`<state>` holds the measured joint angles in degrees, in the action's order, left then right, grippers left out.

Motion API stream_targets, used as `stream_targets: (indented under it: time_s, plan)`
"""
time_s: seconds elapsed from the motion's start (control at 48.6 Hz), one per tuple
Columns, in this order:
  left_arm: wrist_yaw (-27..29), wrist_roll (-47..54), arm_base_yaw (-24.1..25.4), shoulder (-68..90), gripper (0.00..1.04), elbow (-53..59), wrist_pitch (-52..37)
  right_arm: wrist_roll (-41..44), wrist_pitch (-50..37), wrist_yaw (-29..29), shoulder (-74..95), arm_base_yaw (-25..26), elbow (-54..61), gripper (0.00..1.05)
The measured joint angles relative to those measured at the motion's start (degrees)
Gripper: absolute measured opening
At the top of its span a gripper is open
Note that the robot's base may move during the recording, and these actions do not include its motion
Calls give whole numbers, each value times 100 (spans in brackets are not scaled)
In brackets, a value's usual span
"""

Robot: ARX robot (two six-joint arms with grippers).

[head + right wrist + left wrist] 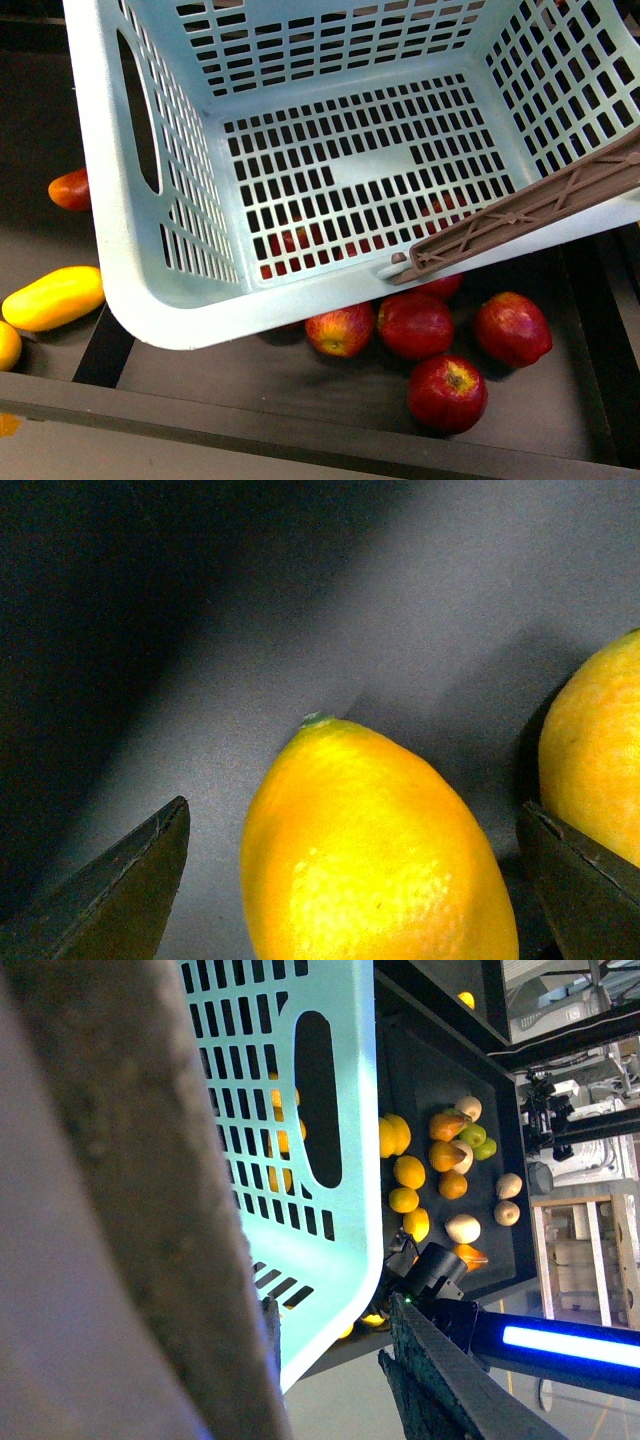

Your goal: Pick lemon and mango into basket

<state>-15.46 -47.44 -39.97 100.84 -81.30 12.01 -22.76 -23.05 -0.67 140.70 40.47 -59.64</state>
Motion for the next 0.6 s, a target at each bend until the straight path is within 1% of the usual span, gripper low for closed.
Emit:
stream_targets:
  time_s: [0.041, 0.144, 0.185, 0.33, 0.432, 0.597]
  plan:
    - [0, 2, 0, 0, 31, 0, 0, 0, 28, 4, 39, -17, -33, 89]
    - [0, 2, 0, 0, 31, 0, 0, -2, 46, 68, 129, -59, -42, 69]
    - [0, 0, 0, 0, 31, 0, 0, -2, 46, 68, 133, -61, -44, 66]
    - [0, 2, 0, 0, 31, 0, 0, -17, 22, 129, 118, -42, -15, 64]
    - [0, 2, 0, 0, 31, 0, 0, -15, 17, 273, -44, 2, 177, 63]
    - [0, 0, 0, 0, 31, 0, 0, 81, -39, 754, -767, 92, 693, 63]
